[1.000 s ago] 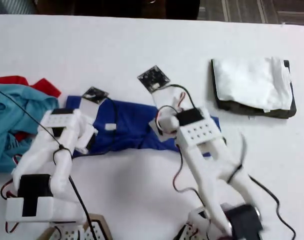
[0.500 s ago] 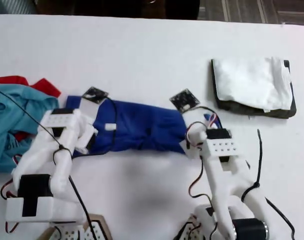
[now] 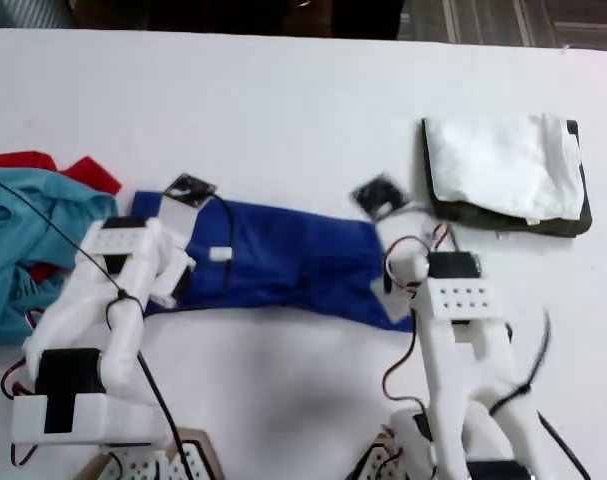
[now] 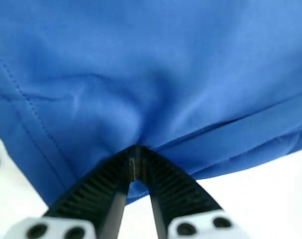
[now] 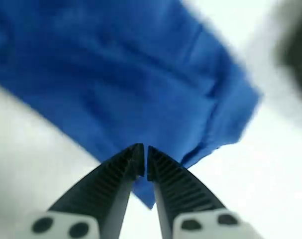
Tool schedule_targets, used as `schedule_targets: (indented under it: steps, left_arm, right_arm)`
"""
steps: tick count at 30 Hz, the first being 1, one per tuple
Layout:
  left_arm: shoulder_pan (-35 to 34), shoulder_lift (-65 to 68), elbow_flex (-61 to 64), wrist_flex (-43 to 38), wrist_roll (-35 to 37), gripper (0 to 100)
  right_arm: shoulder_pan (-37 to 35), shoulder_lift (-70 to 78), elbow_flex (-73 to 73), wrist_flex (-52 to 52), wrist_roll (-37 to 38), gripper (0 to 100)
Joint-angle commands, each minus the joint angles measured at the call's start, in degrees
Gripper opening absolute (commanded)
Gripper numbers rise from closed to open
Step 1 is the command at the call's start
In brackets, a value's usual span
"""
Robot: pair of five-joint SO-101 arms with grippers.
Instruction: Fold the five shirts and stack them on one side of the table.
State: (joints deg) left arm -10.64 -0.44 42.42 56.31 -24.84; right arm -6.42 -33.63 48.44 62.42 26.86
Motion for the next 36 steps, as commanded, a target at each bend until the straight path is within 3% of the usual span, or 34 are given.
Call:
schedule_targets:
  steps: [1,6,11,22,27,36]
  left_arm:
    - [-1.85,-1.85,-1.8,-0.88,1.23,3]
    - [-3.6,-12.57,-7.25,7.12,5.98,3]
    - [-10.11,-20.22,-7.69,10.37,6.07,3]
    - [-26.11,-21.01,-2.42,5.89,5.54,3]
    - [-26.2,-20.92,-1.19,3.34,1.14,3]
    - [-26.11,-20.75,-0.84,2.2,0.79,3]
  right_arm:
    - [-4.97,-5.23,-6.33,-0.4,-8.0,2.1]
    - [-17.45,-3.21,-8.62,-2.86,-11.34,2.0]
    - [-24.4,3.12,-8.62,-10.59,-17.58,2.0]
    - [-34.07,24.92,-8.7,-22.55,-17.49,2.4]
    - [-36.26,27.3,-8.7,-19.65,-17.49,2.0]
    - [-37.41,19.47,-9.58,-8.4,-16.62,2.0]
